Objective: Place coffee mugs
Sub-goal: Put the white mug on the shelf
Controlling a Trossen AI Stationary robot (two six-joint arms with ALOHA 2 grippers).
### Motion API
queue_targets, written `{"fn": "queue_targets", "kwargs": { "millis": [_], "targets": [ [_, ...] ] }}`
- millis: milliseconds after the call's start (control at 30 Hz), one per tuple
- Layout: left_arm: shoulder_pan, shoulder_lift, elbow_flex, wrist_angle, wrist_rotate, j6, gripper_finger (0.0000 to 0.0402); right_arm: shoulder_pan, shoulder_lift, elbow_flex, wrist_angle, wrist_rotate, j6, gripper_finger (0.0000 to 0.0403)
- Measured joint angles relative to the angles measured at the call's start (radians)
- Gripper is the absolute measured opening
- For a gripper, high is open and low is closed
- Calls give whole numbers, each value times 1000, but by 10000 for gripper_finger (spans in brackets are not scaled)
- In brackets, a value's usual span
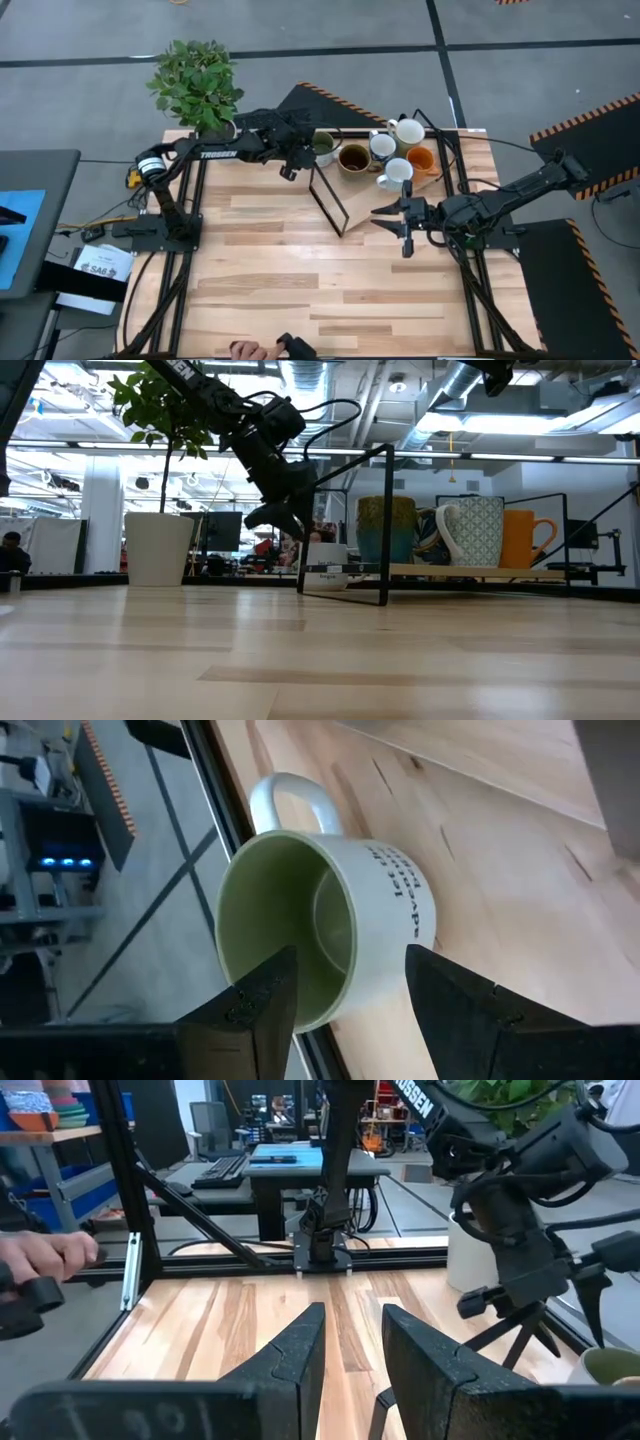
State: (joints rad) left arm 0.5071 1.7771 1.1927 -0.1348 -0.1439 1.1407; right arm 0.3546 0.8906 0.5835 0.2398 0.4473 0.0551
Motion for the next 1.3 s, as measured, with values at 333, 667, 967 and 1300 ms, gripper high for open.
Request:
{"fn": "queue_targets", "kwargs": {
  "millis": [333, 667, 967, 1300],
  "targets": [
    [4, -23, -5, -7, -43, -38, 171, -3, 0, 0, -1, 0, 23, 127],
    [59, -45, -1, 94, -36, -108, 171, -3, 8, 0, -4, 0, 24, 127],
    [76, 25, -1, 102, -11, -56, 171, -28, 45, 0, 9, 0, 25, 127],
    [70, 81, 2, 114, -26, -24, 171, -32, 47, 0, 24, 0, 26, 127]
  ]
}}
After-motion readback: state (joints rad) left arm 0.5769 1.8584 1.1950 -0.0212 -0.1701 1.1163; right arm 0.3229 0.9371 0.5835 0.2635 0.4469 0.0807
